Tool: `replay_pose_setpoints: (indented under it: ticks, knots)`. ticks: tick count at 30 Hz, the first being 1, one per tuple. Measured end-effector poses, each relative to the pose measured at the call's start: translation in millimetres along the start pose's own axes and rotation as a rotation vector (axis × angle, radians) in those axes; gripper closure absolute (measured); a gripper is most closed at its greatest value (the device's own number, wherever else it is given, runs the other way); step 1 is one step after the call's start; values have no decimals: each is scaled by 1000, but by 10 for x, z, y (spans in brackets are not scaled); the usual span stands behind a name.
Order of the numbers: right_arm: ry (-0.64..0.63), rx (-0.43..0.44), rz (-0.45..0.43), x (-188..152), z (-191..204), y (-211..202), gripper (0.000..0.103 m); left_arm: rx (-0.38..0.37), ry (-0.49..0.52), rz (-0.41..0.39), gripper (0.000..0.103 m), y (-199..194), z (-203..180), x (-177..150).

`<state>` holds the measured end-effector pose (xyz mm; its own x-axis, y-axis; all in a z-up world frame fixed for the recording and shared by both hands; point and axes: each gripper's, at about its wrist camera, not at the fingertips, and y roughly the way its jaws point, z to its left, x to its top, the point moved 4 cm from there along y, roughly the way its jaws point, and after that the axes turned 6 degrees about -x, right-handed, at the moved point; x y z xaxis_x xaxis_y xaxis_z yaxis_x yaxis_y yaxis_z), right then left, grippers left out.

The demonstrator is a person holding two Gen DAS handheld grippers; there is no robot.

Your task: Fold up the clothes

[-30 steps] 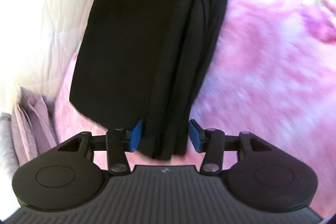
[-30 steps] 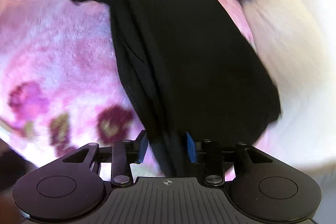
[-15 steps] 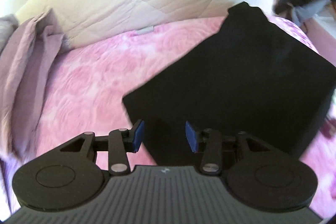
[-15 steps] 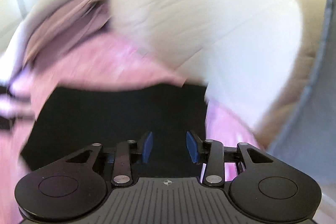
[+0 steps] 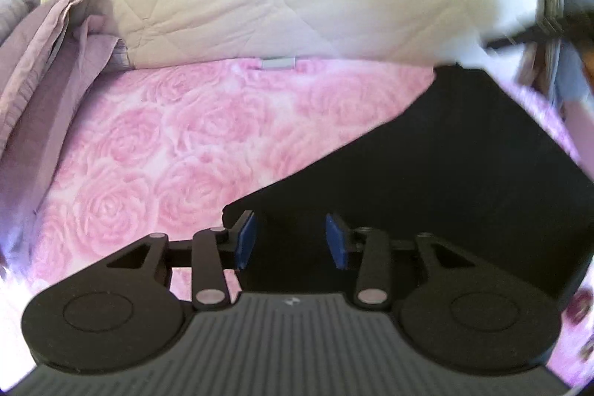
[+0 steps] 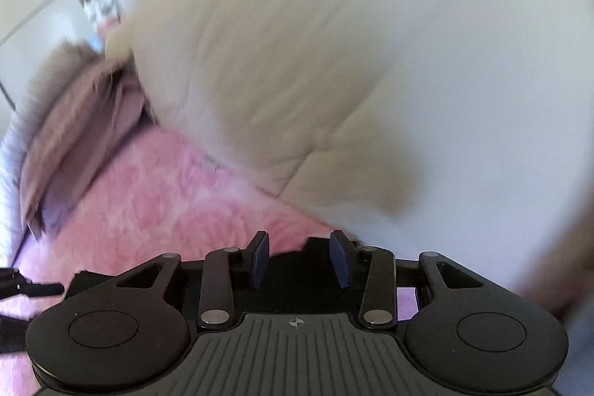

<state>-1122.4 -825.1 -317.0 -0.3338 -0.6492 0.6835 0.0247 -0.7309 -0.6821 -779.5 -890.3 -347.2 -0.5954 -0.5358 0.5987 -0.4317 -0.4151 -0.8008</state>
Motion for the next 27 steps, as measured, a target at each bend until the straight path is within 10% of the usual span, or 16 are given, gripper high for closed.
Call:
replay_pose_setpoints:
  ticks: [8, 17, 21, 27]
  knots:
    - [-65, -12, 131, -511, -135, 204, 63, -23, -98, 81, 64, 562, 166, 47]
    - [-111, 51, 130, -915, 188, -747, 63, -71, -122, 22, 71, -330, -183, -309]
    - [-191, 39, 228, -1482, 262, -878, 63, -89, -66, 177, 70, -281, -570, -897]
    - [-220, 11, 241, -1726, 233, -895, 63, -55, -71, 180, 69, -256, -635, -1017]
